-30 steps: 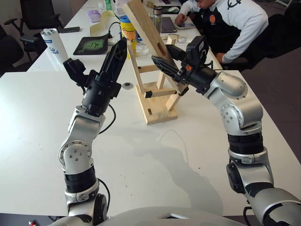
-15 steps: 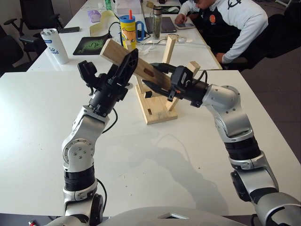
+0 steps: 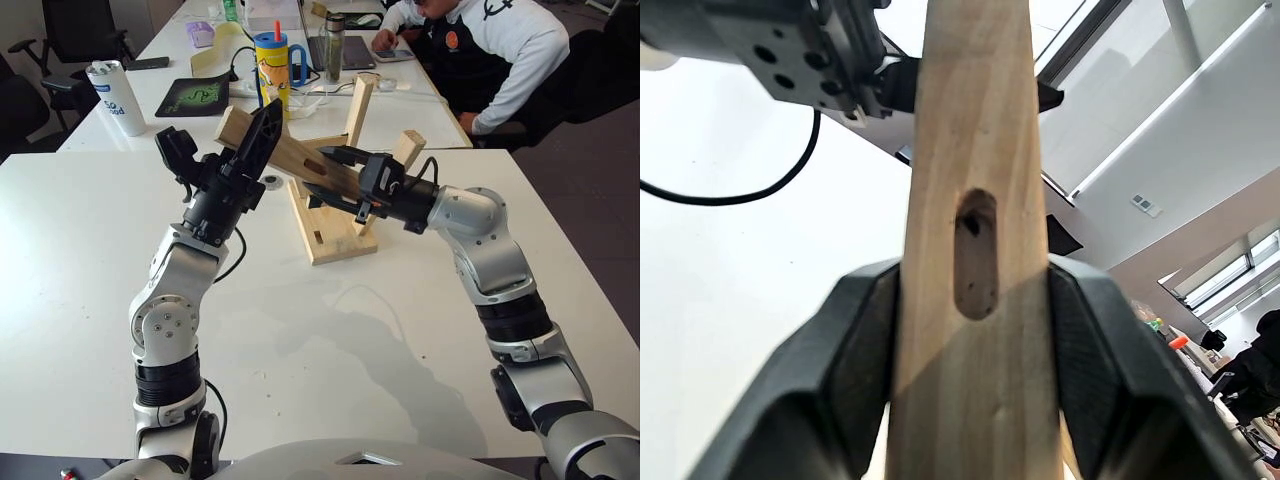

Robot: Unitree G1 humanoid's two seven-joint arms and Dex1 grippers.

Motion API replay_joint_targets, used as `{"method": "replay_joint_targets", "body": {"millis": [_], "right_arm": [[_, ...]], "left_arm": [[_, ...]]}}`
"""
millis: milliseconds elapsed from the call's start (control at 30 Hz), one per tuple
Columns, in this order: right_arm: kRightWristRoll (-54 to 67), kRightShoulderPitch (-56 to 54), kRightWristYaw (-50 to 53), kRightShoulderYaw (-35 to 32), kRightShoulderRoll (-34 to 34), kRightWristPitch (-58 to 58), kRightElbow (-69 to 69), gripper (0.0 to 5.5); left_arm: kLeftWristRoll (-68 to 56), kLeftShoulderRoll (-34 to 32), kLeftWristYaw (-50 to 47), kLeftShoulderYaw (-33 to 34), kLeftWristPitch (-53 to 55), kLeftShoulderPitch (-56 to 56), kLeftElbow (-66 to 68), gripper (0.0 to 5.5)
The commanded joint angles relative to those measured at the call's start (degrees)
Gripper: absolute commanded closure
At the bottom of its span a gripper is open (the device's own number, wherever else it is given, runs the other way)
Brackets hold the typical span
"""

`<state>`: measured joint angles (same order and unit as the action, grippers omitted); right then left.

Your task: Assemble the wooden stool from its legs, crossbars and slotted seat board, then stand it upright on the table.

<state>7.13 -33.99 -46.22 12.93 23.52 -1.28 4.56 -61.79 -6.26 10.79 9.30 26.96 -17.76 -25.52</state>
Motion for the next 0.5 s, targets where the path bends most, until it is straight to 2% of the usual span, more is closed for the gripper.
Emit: {"method": "replay_joint_targets", "body": {"millis": [33, 300, 500], "right_arm": [[-0.3, 0.3, -0.4, 0.5, -0.2, -0.3, 1.3, 3.45], [-0.5, 0.9, -0.3, 0.9, -0.3, -0.1, 2.3, 3.45], [-0.8, 1.2, 0.0, 1.3, -0.3, -0.3, 2.3, 3.45]], "left_arm": [[0.2, 0.2, -0.3, 0.0, -0.2, 0.3, -0.3, 3.26], [0.2, 0.4, -0.5, 0.7, -0.5, 0.1, 0.2, 4.48], [0.3, 0.6, -0.5, 1.1, -0.9, -0.1, 0.5, 4.5]]}}
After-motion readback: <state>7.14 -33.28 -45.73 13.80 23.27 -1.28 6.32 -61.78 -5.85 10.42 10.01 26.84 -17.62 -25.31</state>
